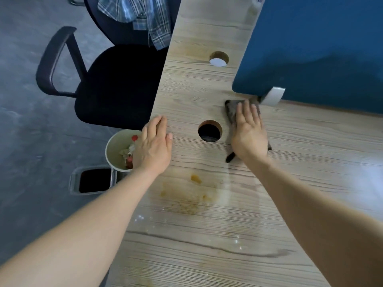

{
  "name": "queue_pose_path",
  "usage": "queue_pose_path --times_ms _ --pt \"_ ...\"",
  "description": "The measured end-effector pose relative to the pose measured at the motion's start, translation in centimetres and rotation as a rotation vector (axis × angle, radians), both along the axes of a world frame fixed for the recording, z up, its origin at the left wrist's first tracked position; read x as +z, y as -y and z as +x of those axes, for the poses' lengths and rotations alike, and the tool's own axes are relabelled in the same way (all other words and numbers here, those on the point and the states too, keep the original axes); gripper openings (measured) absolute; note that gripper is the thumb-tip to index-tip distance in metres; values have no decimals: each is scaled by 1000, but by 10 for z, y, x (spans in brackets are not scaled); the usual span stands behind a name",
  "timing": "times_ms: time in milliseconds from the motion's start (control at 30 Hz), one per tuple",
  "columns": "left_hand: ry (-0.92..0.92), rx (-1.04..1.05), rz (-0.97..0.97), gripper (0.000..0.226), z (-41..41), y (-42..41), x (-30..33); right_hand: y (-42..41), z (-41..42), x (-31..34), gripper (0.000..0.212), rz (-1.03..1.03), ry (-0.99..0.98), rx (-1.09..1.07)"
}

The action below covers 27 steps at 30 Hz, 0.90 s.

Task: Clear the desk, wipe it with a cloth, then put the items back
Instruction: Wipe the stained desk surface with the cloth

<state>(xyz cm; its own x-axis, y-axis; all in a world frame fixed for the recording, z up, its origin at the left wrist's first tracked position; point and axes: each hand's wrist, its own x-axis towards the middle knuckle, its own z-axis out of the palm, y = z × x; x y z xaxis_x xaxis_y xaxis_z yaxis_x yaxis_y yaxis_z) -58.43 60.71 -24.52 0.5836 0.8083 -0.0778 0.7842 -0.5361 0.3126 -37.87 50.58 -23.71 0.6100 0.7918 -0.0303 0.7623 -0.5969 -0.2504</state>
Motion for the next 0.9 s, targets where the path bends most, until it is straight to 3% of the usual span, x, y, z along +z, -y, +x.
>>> queue_pose_path --times_ms 133,200,400,600,667,800,900 --pt "15 -8 19 52 -1 1 0 -23 -24 -4 60 12 -52 314" --pt "20 -8 16 52 -2 0 0 -21 -11 -6 62 32 -122 363" --pt "16 1 32 51 -2 1 -1 6 17 -5 54 122 -95 -121" --pt "16 -8 39 50 -1 1 0 10 -19 -4 50 77 -128 338" --pt "18 -6 46 50 -1 2 0 17 6 -4 49 72 -140 294" --pt "16 -2 58 50 0 2 -2 22 18 -2 51 61 -84 -98" --pt "24 8 52 50 0 4 -2 27 -22 -4 53 76 -50 63"
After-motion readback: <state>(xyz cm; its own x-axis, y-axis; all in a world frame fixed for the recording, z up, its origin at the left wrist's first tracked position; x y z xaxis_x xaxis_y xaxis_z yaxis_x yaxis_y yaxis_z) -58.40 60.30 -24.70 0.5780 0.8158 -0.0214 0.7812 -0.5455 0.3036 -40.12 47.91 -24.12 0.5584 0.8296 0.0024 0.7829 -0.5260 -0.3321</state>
